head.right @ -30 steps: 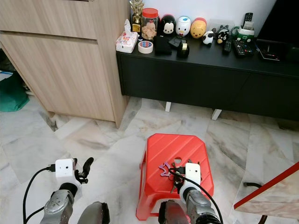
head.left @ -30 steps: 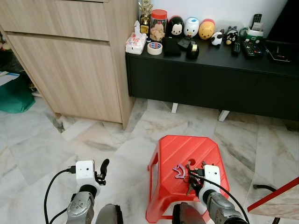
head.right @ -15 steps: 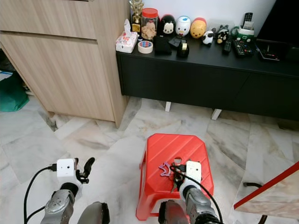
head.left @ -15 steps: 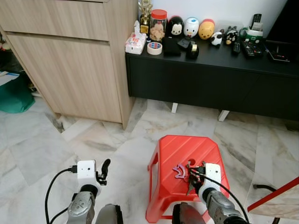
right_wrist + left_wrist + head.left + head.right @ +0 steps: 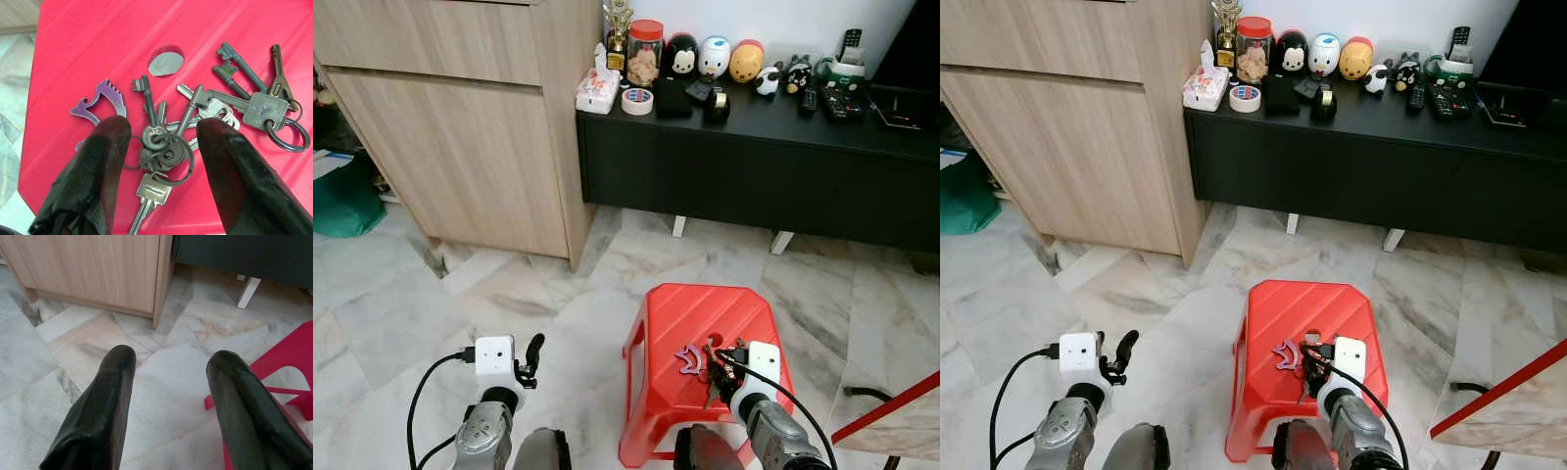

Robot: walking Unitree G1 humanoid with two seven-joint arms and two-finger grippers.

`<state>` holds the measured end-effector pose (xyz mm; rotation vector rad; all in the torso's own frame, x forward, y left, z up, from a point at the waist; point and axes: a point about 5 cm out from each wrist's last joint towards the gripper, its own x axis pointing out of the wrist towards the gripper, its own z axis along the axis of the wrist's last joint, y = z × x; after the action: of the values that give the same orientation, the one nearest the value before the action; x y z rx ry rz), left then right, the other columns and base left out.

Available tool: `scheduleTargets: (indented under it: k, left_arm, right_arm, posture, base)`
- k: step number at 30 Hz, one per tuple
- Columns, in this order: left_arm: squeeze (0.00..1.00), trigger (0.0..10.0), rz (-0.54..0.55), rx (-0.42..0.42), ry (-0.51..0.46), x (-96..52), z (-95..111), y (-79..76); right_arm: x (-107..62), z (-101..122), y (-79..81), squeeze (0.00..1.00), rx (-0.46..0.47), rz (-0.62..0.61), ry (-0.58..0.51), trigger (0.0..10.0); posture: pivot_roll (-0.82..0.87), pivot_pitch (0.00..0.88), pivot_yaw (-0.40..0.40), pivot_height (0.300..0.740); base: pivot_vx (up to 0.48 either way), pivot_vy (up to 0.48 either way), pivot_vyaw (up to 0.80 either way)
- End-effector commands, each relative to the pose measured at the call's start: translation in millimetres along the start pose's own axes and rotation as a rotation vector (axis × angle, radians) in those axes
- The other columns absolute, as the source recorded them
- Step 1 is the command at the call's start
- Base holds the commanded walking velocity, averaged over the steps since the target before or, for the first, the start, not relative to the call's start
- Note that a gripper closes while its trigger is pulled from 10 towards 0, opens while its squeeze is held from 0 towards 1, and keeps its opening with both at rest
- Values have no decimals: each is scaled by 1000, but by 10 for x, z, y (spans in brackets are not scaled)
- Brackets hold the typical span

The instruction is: Hang keys on a hook

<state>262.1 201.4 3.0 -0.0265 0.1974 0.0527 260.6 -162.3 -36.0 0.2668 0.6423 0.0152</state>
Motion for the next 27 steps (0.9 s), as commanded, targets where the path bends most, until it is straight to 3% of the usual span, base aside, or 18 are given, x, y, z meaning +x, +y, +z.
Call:
scheduleTargets:
  k: [1, 8, 19, 27]
  left_arm:
    - [0, 10000, -1, 18, 5, -19, -13, 18]
    - [0, 10000, -1, 16, 5, -24, -18, 18]
    - [0, 10000, -1, 17, 2, -23, -15, 14]
    - [0, 10000, 0, 19, 1, -27, -15, 21]
  right_arm:
    - [-8, -11, -20, 0, -2, -8, 1, 10000]
    - [30, 67, 83, 0, -17, 7, -27, 10000]
    - [28, 110, 51, 0, -2, 6, -53, 10000]
    - [32, 173, 58, 0, 100, 22, -105, 10000]
  posture:
    - [8, 101, -69, 631]
    - [8, 100, -69, 597]
    - [13, 101, -68, 597]
    - [13, 100, -67, 597]
  base:
    - [0, 0, 0]
    - [0, 0, 0]
    - [0, 0, 0]
    - [0, 0, 0]
